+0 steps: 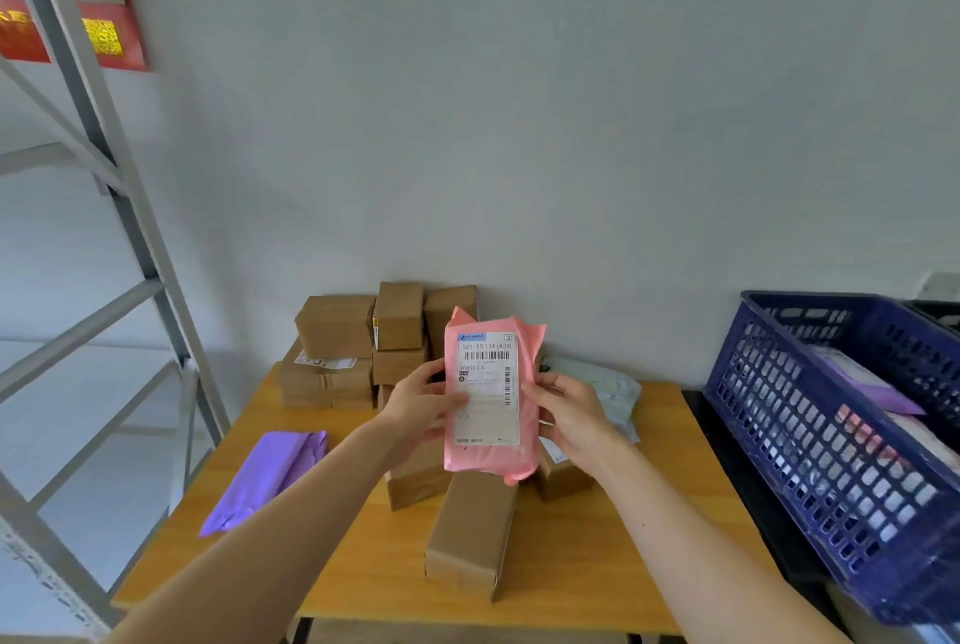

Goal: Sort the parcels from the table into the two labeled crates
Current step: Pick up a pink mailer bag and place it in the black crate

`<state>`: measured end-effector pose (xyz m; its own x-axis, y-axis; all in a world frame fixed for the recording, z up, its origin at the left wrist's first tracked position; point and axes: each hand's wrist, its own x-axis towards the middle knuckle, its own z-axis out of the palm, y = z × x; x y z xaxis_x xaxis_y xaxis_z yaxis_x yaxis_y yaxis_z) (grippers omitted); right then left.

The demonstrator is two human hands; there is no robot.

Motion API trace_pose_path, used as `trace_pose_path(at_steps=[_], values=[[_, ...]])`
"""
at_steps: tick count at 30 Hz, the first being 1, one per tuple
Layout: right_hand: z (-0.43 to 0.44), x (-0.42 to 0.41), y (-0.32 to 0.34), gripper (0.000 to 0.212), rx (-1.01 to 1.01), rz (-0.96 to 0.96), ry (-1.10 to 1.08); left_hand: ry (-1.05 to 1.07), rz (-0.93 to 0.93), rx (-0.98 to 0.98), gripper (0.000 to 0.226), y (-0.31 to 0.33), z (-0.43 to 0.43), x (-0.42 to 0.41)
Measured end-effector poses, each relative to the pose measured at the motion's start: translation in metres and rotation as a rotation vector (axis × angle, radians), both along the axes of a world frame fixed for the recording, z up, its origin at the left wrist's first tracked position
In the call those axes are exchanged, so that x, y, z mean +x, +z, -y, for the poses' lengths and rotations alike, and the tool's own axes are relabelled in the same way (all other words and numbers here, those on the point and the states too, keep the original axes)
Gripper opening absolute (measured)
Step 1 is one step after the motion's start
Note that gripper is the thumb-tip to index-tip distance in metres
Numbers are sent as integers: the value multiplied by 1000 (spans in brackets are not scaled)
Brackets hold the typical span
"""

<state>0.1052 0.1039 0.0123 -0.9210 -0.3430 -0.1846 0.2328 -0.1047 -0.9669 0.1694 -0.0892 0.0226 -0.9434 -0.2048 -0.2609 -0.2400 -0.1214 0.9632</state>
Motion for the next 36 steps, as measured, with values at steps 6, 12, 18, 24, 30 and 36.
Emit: trace_pose_path(at_steps=[6, 12, 18, 24, 30, 36], values=[[-1, 12, 5, 53, 55, -64, 91, -39, -28, -41, 59, -5, 5, 1], [-5, 25, 4, 65, 97, -101, 41, -101, -56, -59, 57, -7, 11, 5], [-12, 36, 5, 64, 145, -125, -39, -167, -73, -57, 58, -6, 7, 6], [-36, 51, 7, 69, 189, -114, -153, -319, -84, -29, 68, -12, -15, 1], [-78, 69, 3, 74, 211, -89, -288, -407, -75, -41, 61, -20, -59, -10], [-136, 87, -6, 77, 238, -44, -410, -516, -25, -48, 64, -18, -119, -12]])
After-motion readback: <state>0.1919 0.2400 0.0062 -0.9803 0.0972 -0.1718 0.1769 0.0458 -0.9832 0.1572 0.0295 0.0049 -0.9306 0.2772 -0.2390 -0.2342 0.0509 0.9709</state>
